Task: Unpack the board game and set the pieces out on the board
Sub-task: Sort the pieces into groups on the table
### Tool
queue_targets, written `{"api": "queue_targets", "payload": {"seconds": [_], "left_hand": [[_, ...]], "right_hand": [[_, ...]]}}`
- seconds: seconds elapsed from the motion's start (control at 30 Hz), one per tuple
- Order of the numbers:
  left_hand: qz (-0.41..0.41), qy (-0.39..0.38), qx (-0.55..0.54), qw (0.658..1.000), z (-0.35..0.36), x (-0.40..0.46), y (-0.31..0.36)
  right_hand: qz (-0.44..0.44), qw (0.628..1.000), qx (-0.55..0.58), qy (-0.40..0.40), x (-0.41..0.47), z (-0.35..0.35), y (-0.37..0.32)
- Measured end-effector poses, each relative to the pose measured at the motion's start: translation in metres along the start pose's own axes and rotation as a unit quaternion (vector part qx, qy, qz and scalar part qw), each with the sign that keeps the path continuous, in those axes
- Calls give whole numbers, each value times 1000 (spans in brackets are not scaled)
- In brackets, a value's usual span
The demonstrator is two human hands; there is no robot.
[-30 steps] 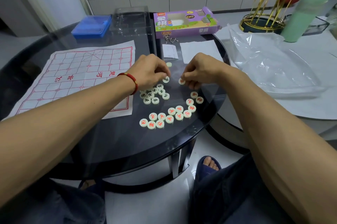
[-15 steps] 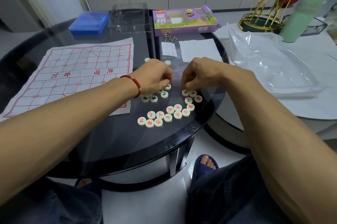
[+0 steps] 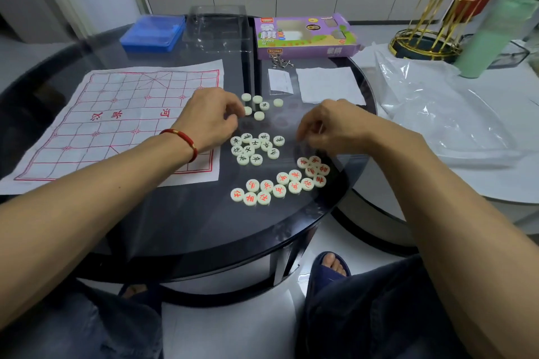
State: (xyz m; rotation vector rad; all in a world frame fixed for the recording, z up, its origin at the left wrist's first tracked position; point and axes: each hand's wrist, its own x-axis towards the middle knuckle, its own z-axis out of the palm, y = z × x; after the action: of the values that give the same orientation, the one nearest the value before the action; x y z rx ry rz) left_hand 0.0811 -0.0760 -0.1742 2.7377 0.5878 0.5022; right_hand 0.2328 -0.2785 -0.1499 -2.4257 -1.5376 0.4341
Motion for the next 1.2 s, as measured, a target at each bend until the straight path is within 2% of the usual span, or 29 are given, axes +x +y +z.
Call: {"api": "queue_targets", "payload": {"seconds": [0.13,0.27,0.4,0.57,0.73,0.8,1.03,1.2], "left_hand": [[7,-14,12,1000,3,18,1],[19,-46,46,998,13,37,3],[12,-66,41,997,13,43,1],[13,-69,45,996,9,40,0],[-30,-82,-9,996,3,36,-5],[-28,-97,-21,995,1,35,-8],[8,-119,-12,993,1,32,-1],[26,-115,2,993,7,28,3]], "right_hand": [[-9,995,-22,96,37,15,-10],[-47,993,-42,103,66,25,-29],[-18,993,-32,117,83,32,-34],[8,994,-5,108,88,28,-35],[55,984,164,49,72,11,-21],[68,979,189,31,65,9,-15],[75,986,145,28,51,3,-5],[48,995,85,-2,35,-6,-5]]}}
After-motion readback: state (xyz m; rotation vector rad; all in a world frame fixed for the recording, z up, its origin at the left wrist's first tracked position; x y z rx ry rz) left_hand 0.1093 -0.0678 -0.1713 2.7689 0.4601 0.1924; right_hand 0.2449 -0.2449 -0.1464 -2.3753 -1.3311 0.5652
